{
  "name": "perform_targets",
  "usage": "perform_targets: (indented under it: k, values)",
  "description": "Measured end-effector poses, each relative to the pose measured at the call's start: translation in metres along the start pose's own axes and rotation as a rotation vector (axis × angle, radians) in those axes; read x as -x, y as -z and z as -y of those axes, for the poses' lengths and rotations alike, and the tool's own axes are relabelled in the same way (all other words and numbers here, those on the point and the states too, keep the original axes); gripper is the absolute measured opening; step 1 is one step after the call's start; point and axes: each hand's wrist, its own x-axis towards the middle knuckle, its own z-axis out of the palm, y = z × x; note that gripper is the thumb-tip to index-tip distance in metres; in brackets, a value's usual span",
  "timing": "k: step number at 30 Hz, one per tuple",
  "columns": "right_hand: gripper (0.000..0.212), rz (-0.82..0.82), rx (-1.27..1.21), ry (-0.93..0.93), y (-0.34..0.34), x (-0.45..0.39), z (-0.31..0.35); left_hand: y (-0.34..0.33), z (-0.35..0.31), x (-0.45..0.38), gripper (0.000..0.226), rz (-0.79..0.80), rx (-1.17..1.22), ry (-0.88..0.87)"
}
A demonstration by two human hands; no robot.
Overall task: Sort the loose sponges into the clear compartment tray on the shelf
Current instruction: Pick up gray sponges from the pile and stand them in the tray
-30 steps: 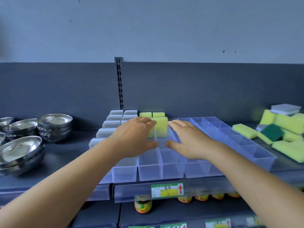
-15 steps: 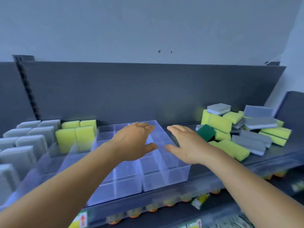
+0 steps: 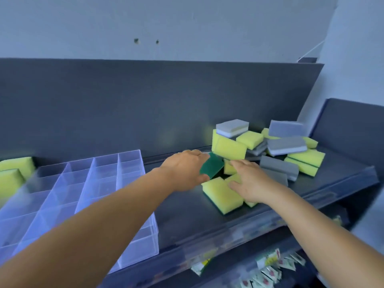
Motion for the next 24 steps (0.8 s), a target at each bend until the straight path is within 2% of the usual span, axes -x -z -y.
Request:
perform_targets:
  k: [6,10,20,24]
  values:
    - [0.062,0.036,-0.006,-0.143,-0.001,0.000,-0.030,-0.025,-0.026,-0.037,0.064,0.159,-0.056,-0.120]
    - [0.054,0.023,-0.008,-0.164,-0.005,-0.002,-0.035,-0.036,-0.032,-0.045,0.068,0.217,-0.094,-0.062]
    - [0.066,0.082,-0.124,-0.196,-0.014,0.003,-0.029,-0.039,-0.041,-0.031,0.052,0.289,-0.044,0.037]
    - [0.062,0.067,-0.161,-0.188,-0.017,0.003,-0.027,-0.044,-0.044,-0.020,0.052,0.312,0.041,0.068]
